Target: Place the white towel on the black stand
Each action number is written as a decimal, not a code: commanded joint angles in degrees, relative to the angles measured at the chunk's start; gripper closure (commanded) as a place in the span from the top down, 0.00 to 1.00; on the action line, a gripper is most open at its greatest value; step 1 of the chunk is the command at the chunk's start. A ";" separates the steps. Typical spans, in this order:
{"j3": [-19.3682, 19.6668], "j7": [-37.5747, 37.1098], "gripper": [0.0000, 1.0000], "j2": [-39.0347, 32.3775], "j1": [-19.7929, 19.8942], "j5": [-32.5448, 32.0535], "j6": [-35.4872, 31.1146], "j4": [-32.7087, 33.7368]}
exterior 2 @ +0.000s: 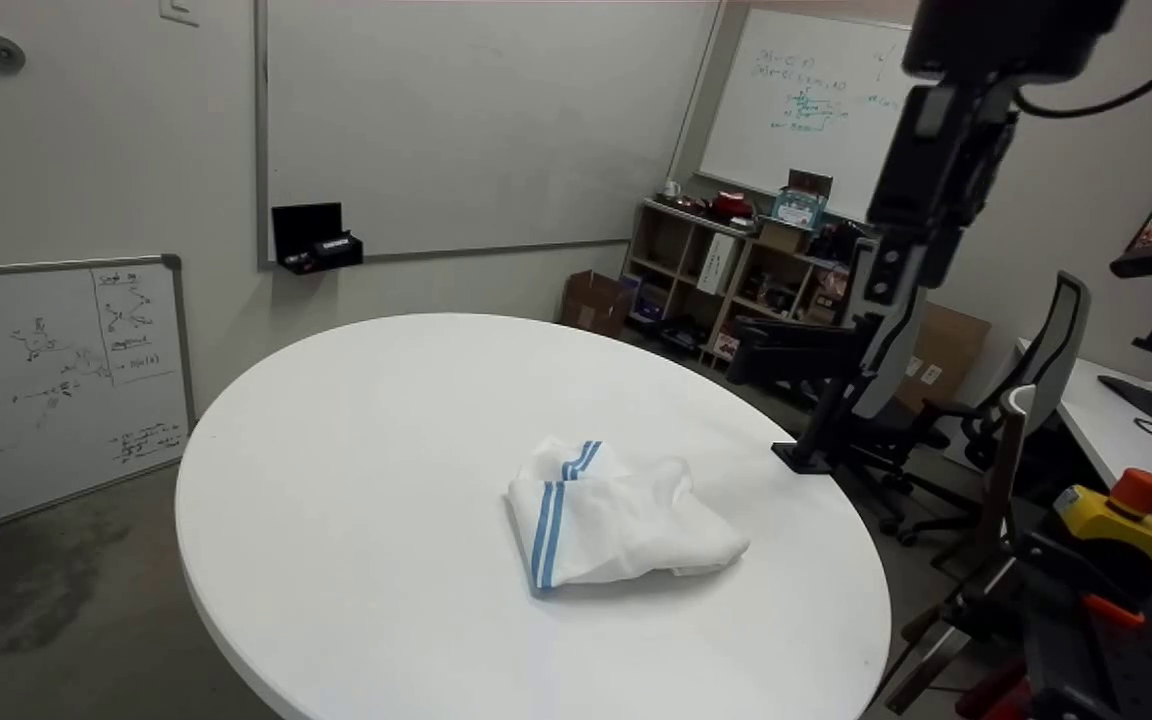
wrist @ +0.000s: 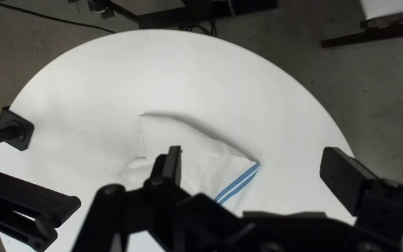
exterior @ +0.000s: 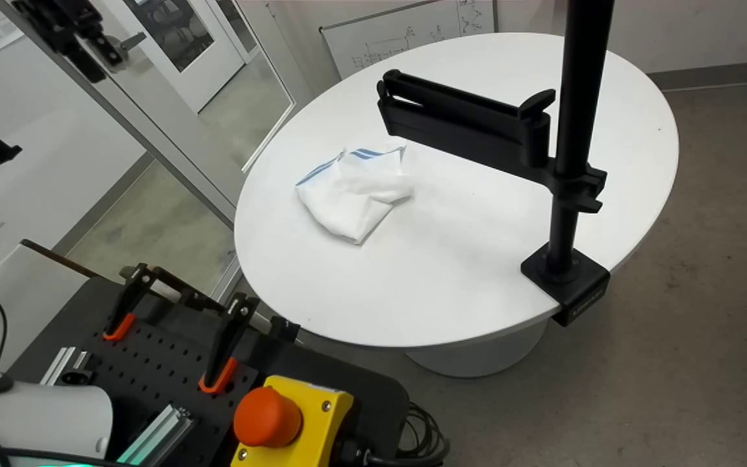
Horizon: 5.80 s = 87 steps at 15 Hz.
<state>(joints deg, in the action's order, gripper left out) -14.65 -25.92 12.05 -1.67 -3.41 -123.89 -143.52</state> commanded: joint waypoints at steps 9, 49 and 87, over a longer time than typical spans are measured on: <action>12.93 -17.93 1.00 -28.93 -1.97 -14.97 -14.71 17.96; 22.74 -25.00 0.40 -77.55 -7.41 -1.47 -9.29 62.04; 15.92 -21.82 0.01 8.06 2.20 6.07 -16.28 -5.36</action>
<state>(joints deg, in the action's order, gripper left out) 2.66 -47.11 12.46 -3.21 2.55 -142.36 -146.39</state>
